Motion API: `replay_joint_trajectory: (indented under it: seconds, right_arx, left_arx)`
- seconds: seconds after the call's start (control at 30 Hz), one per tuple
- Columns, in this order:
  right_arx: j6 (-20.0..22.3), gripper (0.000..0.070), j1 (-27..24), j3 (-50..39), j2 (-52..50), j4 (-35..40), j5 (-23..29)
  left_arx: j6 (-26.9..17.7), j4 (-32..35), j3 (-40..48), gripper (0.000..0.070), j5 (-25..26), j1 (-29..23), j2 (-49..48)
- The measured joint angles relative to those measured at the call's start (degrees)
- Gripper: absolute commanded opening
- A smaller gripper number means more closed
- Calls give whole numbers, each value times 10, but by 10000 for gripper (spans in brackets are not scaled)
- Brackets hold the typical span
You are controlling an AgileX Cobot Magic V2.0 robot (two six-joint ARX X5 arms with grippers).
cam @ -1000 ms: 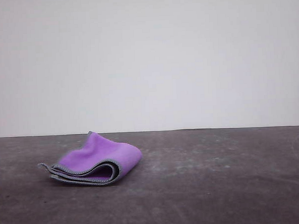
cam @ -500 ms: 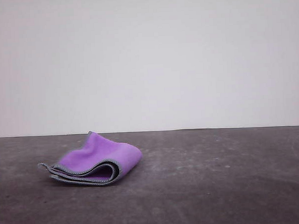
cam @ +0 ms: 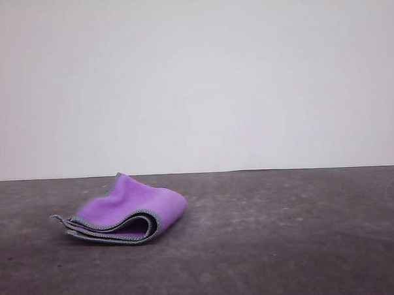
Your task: Fold clothes
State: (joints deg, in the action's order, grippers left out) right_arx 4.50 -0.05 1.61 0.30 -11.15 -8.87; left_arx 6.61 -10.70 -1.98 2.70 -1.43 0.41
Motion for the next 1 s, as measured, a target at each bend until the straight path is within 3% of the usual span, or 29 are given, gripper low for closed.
replay_joint_trajectory:
  seconds: [0.2, 1.0]
  right_arx:
    - [-5, 3, 0, -1, 0, 0, 44]
    - [-5, 3, 0, -3, 0, 16, 44]
  left_arx:
    - [0, 0, 0, 16, 0, 0, 0]
    - [0, 0, 0, 16, 0, 0, 0]
